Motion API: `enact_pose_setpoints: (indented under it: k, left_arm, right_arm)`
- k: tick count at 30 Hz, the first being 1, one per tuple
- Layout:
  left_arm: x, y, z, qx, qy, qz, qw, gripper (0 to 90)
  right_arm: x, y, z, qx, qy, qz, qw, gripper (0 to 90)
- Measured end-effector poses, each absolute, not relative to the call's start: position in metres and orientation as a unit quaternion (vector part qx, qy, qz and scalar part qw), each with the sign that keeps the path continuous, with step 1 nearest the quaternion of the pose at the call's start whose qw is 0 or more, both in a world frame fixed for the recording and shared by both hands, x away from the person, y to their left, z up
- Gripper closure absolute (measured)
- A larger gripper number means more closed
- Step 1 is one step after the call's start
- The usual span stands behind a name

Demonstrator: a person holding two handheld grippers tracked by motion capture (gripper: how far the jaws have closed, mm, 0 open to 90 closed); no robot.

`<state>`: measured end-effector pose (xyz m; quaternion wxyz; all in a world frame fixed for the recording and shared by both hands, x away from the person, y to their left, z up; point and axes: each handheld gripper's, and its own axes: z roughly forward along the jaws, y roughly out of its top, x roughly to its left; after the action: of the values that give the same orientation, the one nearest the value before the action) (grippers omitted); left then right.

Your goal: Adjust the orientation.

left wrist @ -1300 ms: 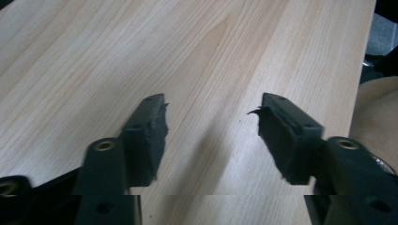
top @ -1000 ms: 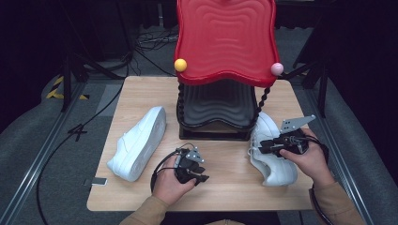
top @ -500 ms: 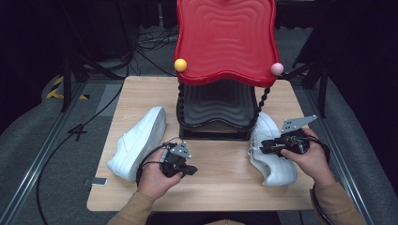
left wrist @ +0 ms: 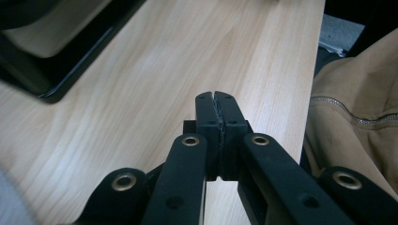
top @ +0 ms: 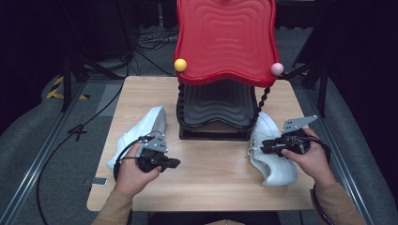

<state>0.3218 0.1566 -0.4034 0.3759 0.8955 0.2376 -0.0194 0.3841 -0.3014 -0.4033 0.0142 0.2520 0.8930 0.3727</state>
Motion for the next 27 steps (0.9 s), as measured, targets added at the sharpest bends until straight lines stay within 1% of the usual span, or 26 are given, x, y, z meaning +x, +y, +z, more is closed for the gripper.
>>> enact_pose_setpoints:
  k: [5, 10, 22, 27]
  left_arm:
    - [0.322, 0.185, -0.396, 0.882, 0.275, 0.006, 0.383, 89.9]
    - [0.322, 0.203, -0.395, 0.875, 0.300, 0.024, 0.380, 89.9]
    - [0.319, 0.243, -0.396, 0.853, 0.357, 0.052, 0.376, 89.9]
    - [0.318, 0.251, -0.400, 0.848, 0.374, 0.058, 0.371, 89.9]
  right_arm:
    - [0.384, -0.301, -0.404, 0.252, 0.893, 0.372, 0.015, 69.8]
    - [0.384, -0.301, -0.404, 0.253, 0.894, 0.371, 0.014, 69.6]
    - [0.385, -0.301, -0.406, 0.253, 0.895, 0.367, 0.015, 69.1]
    - [0.385, -0.301, -0.406, 0.252, 0.896, 0.366, 0.014, 69.0]
